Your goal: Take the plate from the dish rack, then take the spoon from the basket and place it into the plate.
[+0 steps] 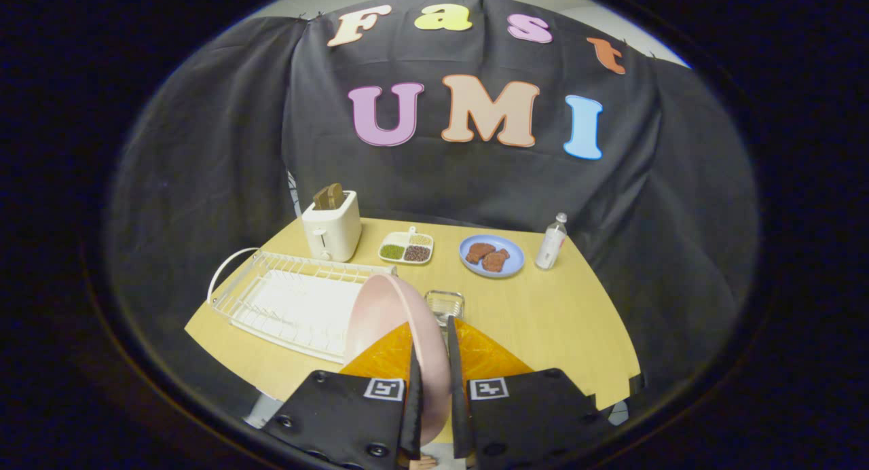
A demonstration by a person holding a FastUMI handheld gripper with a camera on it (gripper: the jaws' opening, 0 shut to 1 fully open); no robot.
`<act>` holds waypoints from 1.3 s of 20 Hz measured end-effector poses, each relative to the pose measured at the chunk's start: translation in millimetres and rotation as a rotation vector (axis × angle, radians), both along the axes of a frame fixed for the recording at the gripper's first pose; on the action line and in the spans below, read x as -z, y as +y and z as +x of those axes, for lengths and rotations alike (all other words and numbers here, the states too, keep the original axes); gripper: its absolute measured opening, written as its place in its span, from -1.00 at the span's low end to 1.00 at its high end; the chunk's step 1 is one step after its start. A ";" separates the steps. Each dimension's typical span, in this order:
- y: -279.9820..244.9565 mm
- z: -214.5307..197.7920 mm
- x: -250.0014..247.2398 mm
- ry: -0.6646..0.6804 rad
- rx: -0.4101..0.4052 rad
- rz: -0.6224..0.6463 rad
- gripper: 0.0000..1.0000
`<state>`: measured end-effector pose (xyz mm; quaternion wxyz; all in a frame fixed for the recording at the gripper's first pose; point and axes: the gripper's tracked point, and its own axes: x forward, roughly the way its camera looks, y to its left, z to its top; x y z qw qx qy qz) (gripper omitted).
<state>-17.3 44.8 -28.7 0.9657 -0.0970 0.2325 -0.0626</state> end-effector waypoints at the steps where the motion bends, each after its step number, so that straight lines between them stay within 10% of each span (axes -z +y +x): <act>1: -8.2 -6.7 8.6 0.006 0.001 0.016 -0.58; 16: -104.3 -1.4 151.7 0.087 0.056 0.275 -0.58; 26: -131.6 6.7 206.8 0.161 0.093 0.220 -0.66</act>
